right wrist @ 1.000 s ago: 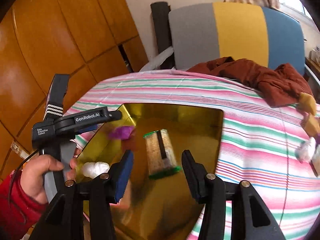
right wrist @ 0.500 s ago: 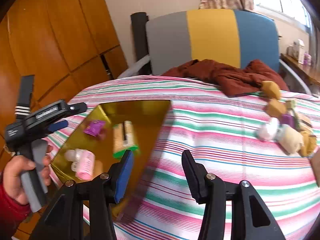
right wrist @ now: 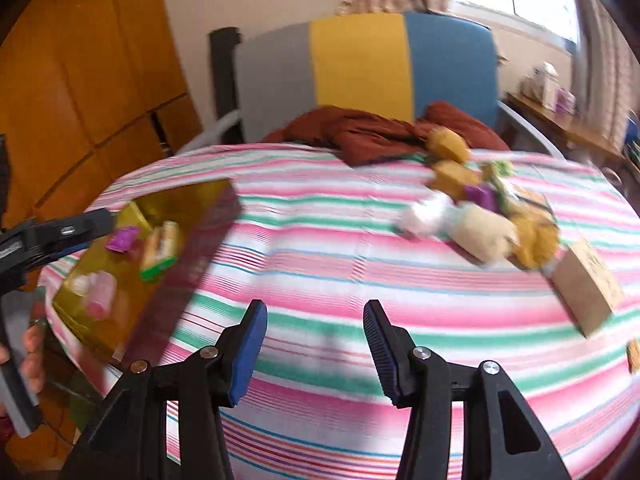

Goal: Organize objects
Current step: 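Move both open grippers back toward the remaining items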

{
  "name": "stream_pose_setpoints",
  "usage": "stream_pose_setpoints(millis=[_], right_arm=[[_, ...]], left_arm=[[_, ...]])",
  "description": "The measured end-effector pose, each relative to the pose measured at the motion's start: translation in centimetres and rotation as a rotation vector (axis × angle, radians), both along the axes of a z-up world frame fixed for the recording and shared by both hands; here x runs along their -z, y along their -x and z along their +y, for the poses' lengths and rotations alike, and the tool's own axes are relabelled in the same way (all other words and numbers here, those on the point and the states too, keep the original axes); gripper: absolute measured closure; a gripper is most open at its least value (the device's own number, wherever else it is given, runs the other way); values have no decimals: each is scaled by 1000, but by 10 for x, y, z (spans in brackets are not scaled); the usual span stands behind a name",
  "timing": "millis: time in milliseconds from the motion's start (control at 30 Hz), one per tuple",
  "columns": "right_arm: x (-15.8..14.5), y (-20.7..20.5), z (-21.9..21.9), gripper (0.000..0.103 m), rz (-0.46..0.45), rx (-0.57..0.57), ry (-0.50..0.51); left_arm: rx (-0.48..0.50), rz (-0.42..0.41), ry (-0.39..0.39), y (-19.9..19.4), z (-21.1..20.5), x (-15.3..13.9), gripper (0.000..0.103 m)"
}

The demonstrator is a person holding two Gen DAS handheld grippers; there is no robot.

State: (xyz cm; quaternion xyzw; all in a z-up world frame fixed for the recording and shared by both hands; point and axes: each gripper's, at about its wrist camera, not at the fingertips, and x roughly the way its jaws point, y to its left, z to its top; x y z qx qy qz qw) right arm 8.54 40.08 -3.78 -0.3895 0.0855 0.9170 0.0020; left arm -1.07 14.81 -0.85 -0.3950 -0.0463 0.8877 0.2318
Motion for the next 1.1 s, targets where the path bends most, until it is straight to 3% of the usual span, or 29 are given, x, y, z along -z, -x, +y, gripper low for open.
stream_pose_setpoints(millis=[200,433,733,800,900,1100], right_arm=[[24,-20,47,52,-51,92,0],[46,-24,92,52,-73,165,-6],[31,51,125,51,-12,131,-166],[29,69,130,43,-14,99,-197],[31,89,135,42,-25,51,-249],[43,103,146,40,-49,52,-218]], left_arm=[[93,15,36,-24,41,5,0],[158,-26,58,-44,73,21,0],[191,-59,89,-54,101,35,0],[192,-64,95,-54,103,37,0],[181,-66,113,-51,105,39,0],[174,-90,114,-42,108,43,0]])
